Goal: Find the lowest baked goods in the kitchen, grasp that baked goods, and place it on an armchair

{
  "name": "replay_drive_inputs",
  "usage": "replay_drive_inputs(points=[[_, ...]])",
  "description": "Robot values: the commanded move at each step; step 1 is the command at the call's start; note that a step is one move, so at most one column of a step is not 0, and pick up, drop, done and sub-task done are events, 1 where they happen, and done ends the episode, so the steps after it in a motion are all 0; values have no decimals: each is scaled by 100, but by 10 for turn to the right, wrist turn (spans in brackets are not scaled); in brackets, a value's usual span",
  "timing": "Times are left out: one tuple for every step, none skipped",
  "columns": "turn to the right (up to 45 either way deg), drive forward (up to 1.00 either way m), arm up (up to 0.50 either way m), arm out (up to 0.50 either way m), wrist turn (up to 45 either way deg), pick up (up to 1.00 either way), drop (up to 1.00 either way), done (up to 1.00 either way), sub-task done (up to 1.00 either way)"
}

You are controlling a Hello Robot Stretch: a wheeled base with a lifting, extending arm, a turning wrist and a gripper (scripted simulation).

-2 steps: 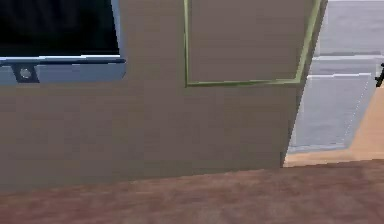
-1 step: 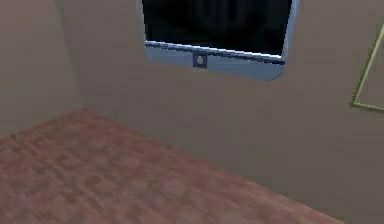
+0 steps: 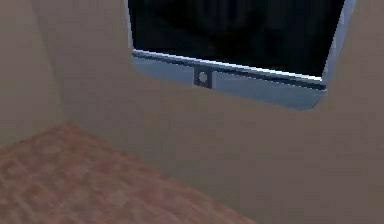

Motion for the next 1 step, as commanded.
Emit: replay_drive_inputs(points=[[-450,0,0,0,0,0,0,0,0]])
